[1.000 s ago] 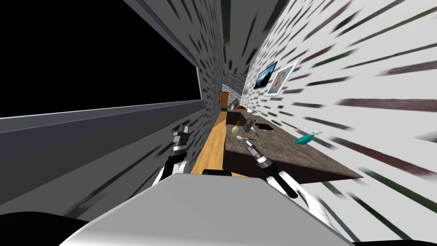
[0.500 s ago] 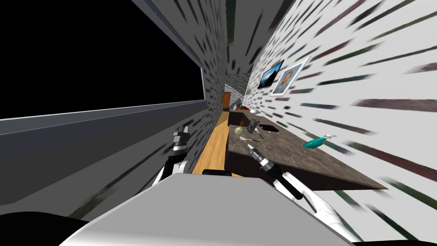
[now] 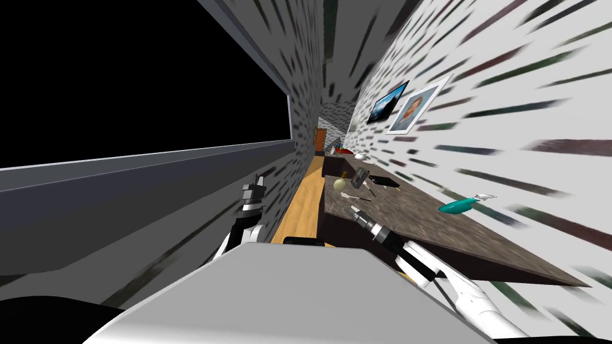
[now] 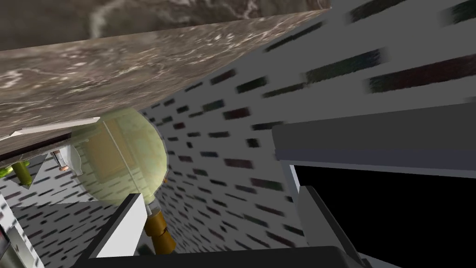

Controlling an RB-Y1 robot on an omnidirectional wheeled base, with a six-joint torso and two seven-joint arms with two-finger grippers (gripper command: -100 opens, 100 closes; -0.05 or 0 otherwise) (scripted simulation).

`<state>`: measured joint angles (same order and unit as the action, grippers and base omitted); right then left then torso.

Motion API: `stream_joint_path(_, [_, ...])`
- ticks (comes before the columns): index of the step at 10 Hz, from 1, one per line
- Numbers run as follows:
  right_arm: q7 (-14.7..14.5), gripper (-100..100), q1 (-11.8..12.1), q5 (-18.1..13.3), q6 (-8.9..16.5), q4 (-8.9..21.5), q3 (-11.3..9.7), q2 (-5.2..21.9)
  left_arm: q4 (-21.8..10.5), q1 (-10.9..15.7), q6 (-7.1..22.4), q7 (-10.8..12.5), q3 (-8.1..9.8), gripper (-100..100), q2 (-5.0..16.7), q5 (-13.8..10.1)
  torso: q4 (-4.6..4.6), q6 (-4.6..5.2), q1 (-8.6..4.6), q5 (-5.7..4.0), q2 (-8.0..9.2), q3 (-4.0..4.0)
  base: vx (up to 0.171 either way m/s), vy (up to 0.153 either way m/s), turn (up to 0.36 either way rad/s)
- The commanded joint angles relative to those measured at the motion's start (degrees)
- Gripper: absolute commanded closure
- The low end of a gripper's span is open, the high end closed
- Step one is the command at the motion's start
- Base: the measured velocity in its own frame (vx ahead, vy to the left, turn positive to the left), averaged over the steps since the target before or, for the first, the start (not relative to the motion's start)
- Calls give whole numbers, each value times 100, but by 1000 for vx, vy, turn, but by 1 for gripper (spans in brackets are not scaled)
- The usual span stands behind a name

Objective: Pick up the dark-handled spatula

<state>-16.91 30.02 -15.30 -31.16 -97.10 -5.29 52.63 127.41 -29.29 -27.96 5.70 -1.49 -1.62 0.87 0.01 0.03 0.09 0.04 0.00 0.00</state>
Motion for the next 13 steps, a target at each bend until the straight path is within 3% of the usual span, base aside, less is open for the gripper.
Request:
stream_joint_path(1, [-57,-100,21,-118,-34,247,-74,286,0,0,0,0,0,0,0,0,0,0,0,0,0,0,5,42,121])
stream_joint_path(2, [-57,-100,21,-118,-34,247,-74,403,0,1,0,0,-1,0,0,0,0,-4,3,0,-1,-1,9,43,103])
stream_joint_path(5, [-149,-100,-16,-369,-148,789,-258,931,0,0,0,0,0,0,0,0,-1,0,10,2,-3,-2,15,62,140])
stream_joint_path(6, [-149,-100,-16,-369,-148,789,-258,1088,0,0,0,0,-1,0,0,0,-1,-3,12,2,-5,-3,2,43,43])
stream_joint_path(7, [-188,-100,-44,-503,-220,1052,-357,1271,0,0,0,0,0,0,0,0,0,0,7,2,-1,0,0,49,116])
stream_joint_path(8, [-188,-100,-44,-503,-220,1055,-357,1429,0,0,0,0,0,0,0,0,0,-2,6,1,1,0,7,41,99])
stream_joint_path(9, [-223,-100,-75,-642,-299,1316,-460,1637,0,0,0,0,0,0,0,0,0,0,5,1,0,0,21,54,161])
stream_joint_path(10, [-223,-100,-75,-642,-299,1317,-460,1754,0,0,0,0,-1,0,0,0,-1,-3,9,2,-5,-2,51,52,179])
stream_joint_path(13, [-281,-100,-140,-932,-473,1822,-687,2312,0,-1,0,0,0,0,0,0,-5,0,2,1,-20,-12,60,34,166])
